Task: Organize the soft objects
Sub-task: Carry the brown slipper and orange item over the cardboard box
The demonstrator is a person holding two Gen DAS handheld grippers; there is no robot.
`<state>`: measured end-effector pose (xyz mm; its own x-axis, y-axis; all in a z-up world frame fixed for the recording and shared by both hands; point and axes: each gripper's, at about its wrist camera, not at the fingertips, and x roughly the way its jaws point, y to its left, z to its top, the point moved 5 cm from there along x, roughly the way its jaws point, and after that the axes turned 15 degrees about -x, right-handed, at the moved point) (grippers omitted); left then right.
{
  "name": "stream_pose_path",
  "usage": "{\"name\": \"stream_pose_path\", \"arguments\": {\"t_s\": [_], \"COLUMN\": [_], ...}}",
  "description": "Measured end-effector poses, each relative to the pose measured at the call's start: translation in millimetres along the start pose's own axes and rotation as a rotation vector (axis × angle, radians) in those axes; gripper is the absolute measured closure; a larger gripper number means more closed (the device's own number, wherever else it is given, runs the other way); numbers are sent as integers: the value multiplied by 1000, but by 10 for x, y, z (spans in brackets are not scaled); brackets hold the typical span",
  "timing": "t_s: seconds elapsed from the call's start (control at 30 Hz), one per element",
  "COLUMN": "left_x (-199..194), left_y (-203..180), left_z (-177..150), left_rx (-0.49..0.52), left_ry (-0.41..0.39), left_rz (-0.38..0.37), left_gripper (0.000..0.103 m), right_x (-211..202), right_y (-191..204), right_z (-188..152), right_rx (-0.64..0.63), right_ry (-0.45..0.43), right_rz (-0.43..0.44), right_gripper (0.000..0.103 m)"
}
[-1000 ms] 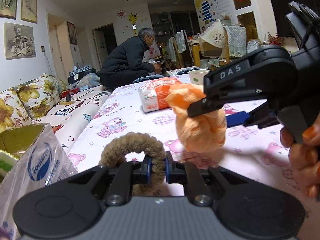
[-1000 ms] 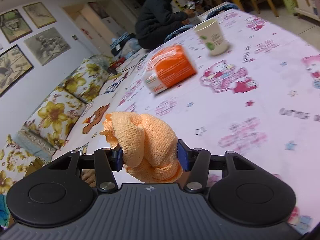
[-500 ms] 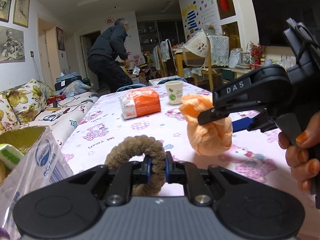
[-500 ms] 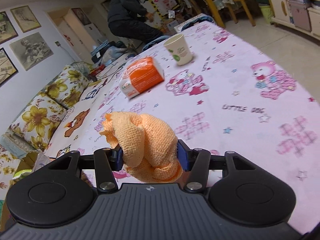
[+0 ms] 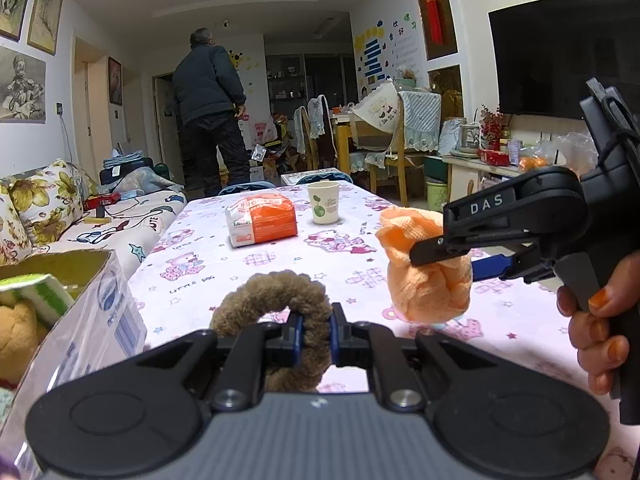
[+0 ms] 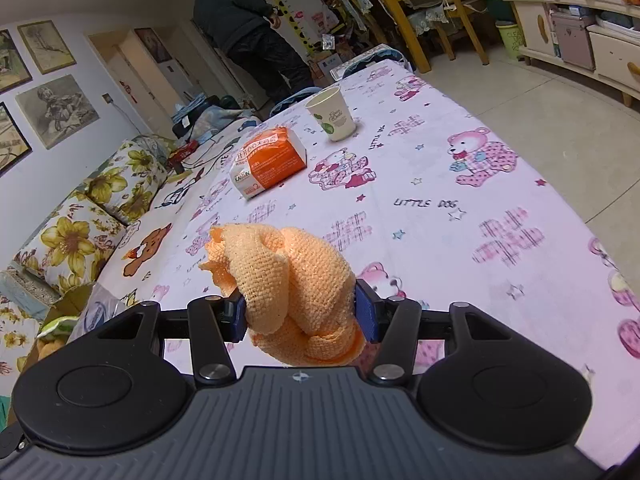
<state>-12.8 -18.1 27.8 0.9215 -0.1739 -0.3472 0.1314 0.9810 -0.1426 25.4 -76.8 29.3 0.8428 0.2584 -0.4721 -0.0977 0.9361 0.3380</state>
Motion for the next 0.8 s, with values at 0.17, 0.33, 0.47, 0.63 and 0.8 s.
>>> {"name": "stream_pose_path", "arguments": {"t_s": [0.17, 0.33, 0.47, 0.63, 0.8], "left_x": [-146, -285, -401, -530, -672], "left_y": [27, 30, 31, 71, 172], "left_z": [-5, 9, 28, 95, 163], "left_rx": [-11, -15, -12, -22, -40], "left_ry": [-9, -25, -44, -66, -89], "left_rz": [-6, -5, -5, -3, 21], "left_gripper": [93, 93, 93, 93, 93], "right_x": [-44, -98, -120, -125, -127], "right_y": [31, 47, 73, 167, 293], "right_z": [-36, -55, -70, -85, -64], "right_rx": [0, -19, -18, -48, -76], "right_ry": [0, 2, 6, 8, -5], "right_rz": [-7, -25, -22, -24, 4], "right_gripper": [38, 38, 38, 37, 37]}}
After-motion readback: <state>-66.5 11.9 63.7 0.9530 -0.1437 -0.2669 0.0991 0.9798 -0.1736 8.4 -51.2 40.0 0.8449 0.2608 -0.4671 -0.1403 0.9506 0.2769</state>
